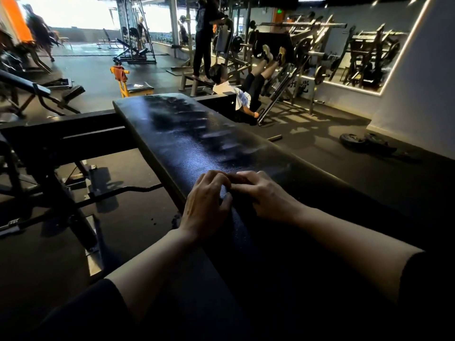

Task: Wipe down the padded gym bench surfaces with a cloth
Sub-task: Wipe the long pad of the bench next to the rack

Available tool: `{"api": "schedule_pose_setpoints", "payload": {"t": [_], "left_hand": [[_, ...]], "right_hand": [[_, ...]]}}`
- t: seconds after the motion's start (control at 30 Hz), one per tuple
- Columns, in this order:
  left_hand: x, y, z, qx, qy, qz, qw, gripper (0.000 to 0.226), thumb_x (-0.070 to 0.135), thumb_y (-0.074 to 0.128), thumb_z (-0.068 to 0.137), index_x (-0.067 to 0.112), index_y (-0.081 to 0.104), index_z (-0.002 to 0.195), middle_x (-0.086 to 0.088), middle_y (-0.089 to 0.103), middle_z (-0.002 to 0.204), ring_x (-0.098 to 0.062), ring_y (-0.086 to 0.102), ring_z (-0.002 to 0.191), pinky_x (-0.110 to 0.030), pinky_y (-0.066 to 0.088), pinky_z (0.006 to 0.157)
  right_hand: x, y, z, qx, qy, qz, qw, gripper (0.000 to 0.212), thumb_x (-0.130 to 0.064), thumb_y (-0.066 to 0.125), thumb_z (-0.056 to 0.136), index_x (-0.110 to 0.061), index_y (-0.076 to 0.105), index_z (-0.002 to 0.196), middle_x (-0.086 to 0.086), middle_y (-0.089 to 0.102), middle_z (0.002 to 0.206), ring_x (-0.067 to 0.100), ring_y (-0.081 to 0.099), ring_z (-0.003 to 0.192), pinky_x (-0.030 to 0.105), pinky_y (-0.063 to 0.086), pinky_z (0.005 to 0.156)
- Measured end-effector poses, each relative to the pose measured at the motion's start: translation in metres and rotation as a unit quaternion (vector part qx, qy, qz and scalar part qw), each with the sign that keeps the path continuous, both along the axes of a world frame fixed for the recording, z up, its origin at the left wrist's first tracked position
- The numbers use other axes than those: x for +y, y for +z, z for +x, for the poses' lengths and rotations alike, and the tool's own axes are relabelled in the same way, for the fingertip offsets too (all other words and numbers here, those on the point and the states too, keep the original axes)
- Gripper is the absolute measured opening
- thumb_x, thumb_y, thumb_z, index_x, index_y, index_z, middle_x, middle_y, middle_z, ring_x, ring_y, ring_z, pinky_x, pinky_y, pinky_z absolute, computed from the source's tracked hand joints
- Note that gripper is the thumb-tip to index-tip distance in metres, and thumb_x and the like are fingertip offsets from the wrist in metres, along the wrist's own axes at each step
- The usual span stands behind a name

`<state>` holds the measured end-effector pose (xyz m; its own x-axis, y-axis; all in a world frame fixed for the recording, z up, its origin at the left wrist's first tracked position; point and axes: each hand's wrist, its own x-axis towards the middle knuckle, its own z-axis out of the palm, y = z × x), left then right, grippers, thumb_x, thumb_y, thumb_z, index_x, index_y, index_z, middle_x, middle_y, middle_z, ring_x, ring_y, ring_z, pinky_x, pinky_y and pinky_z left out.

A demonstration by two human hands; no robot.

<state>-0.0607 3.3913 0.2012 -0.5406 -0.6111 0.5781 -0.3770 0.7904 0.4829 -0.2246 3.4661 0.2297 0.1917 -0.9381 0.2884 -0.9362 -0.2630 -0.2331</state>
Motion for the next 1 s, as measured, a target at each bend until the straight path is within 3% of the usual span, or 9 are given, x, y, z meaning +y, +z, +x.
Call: {"api": "schedule_pose_setpoints", "payload": {"t": [0.07,0.2,0.27,0.5,0.57,0.63,0.7,0.77,1.0], "left_hand": [[0.002,0.005,-0.007,-0.021,-0.002,-0.015,1.0,0.029,0.031,0.055,0.081,0.013,0.062,0.103,-0.004,0.059,0.113,-0.023,0.052,0.108,-0.039,0.047,0.088],[0.01,0.004,-0.019,-0.072,-0.031,-0.039,0.996,0.048,0.049,0.043,0.082,0.017,0.066,0.109,0.001,0.061,0.117,-0.017,0.051,0.114,-0.034,0.043,0.095],[0.009,0.003,-0.021,-0.068,-0.024,-0.024,0.997,0.049,0.049,0.043,0.08,0.018,0.066,0.109,0.003,0.061,0.117,-0.015,0.049,0.115,-0.03,0.041,0.097],[0.009,0.002,-0.012,0.052,0.115,0.034,0.991,0.029,0.017,0.047,0.075,0.006,0.06,0.099,-0.012,0.057,0.105,-0.025,0.051,0.099,-0.029,0.036,0.079],[0.005,-0.001,-0.002,0.064,0.149,0.047,0.986,0.029,0.016,0.046,0.074,0.005,0.06,0.098,-0.013,0.056,0.104,-0.026,0.051,0.099,-0.026,0.033,0.081],[0.001,-0.005,0.01,0.043,0.155,0.041,0.986,0.031,0.018,0.046,0.075,0.005,0.061,0.1,-0.012,0.056,0.107,-0.026,0.051,0.103,-0.024,0.032,0.083],[-0.004,-0.011,0.023,0.02,0.149,0.027,0.988,0.034,0.026,0.045,0.08,0.007,0.062,0.103,-0.01,0.056,0.11,-0.025,0.05,0.105,-0.022,0.032,0.085],[-0.013,-0.015,0.033,0.013,0.15,0.025,0.988,0.042,0.036,0.04,0.081,0.009,0.062,0.105,-0.008,0.057,0.111,-0.023,0.049,0.104,-0.023,0.032,0.087],[-0.048,-0.016,0.037,0.072,0.173,0.062,0.98,0.029,0.016,0.042,0.081,0.007,0.059,0.103,-0.011,0.058,0.105,-0.026,0.051,0.099,-0.02,0.03,0.079]], "right_hand": [[0.003,0.006,-0.039,0.002,-0.037,0.012,0.999,0.048,-0.002,0.057,0.088,-0.017,0.055,0.133,0.002,0.042,0.141,0.02,0.037,0.126,0.012,0.025,0.1],[-0.004,0.002,-0.135,-0.053,-0.313,0.031,0.948,0.048,0.001,0.044,0.091,-0.015,0.051,0.136,0.016,0.039,0.145,0.035,0.037,0.13,0.033,0.027,0.109],[-0.011,0.0,-0.133,-0.076,-0.339,0.019,0.937,0.046,-0.001,0.045,0.092,-0.014,0.05,0.136,0.018,0.038,0.144,0.034,0.04,0.13,0.032,0.03,0.109],[-0.023,-0.009,-0.002,-0.079,0.058,0.021,0.995,0.039,-0.004,0.061,0.086,-0.011,0.063,0.125,0.013,0.048,0.14,0.022,0.046,0.128,0.028,0.034,0.108],[-0.028,-0.003,-0.021,-0.066,0.046,0.014,0.997,0.04,-0.004,0.061,0.087,-0.013,0.062,0.126,0.01,0.047,0.142,0.021,0.045,0.129,0.025,0.031,0.11],[-0.039,0.002,-0.057,-0.046,-0.078,0.009,0.996,0.045,0.001,0.054,0.087,-0.013,0.059,0.13,0.012,0.044,0.145,0.026,0.042,0.132,0.021,0.025,0.109],[-0.05,0.001,-0.085,-0.057,-0.231,0.033,0.971,0.048,-0.005,0.049,0.089,-0.014,0.051,0.136,0.016,0.038,0.147,0.033,0.039,0.132,0.029,0.027,0.111],[-0.061,0.0,-0.069,-0.055,-0.279,0.035,0.958,0.047,-0.013,0.049,0.09,-0.015,0.049,0.138,0.019,0.035,0.145,0.037,0.039,0.129,0.036,0.031,0.109],[-0.055,-0.012,0.059,-0.038,0.09,0.019,0.995,0.05,-0.01,0.06,0.086,-0.018,0.053,0.134,0.01,0.042,0.145,0.028,0.045,0.129,0.037,0.037,0.109]]}}
